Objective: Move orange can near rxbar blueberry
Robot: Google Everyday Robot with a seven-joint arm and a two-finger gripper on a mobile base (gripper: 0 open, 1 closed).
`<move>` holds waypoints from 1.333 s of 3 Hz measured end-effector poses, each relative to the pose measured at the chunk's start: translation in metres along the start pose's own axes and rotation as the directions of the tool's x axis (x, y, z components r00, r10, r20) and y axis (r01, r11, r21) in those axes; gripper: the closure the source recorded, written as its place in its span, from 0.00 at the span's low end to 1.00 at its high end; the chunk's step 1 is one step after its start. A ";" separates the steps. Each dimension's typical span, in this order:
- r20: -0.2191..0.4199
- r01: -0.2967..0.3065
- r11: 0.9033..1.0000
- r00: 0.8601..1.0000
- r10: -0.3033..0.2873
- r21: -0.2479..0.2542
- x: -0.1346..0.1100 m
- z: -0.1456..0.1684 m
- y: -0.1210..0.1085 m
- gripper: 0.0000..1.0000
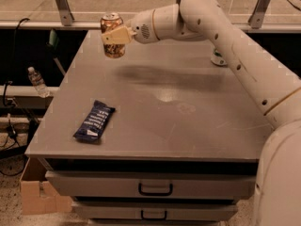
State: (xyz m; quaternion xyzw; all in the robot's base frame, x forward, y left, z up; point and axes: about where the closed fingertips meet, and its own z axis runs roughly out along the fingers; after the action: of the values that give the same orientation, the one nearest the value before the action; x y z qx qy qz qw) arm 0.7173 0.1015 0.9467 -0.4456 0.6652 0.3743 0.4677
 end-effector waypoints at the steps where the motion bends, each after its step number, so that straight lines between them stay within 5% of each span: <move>1: 0.006 -0.010 0.997 1.000 0.011 -0.079 0.007 -0.009 0.042 1.00; 3: -0.003 -0.042 0.986 0.999 0.042 -0.160 0.050 -0.030 0.113 1.00; 4: -0.038 -0.048 0.984 0.998 0.041 -0.174 0.067 -0.035 0.125 0.82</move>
Offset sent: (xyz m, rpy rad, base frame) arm -0.1491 -0.0065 -0.0251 0.0796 0.0872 0.1636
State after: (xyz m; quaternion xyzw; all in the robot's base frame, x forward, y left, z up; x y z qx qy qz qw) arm 0.5781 0.0933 0.9032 -0.4763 0.6476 0.4338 0.4068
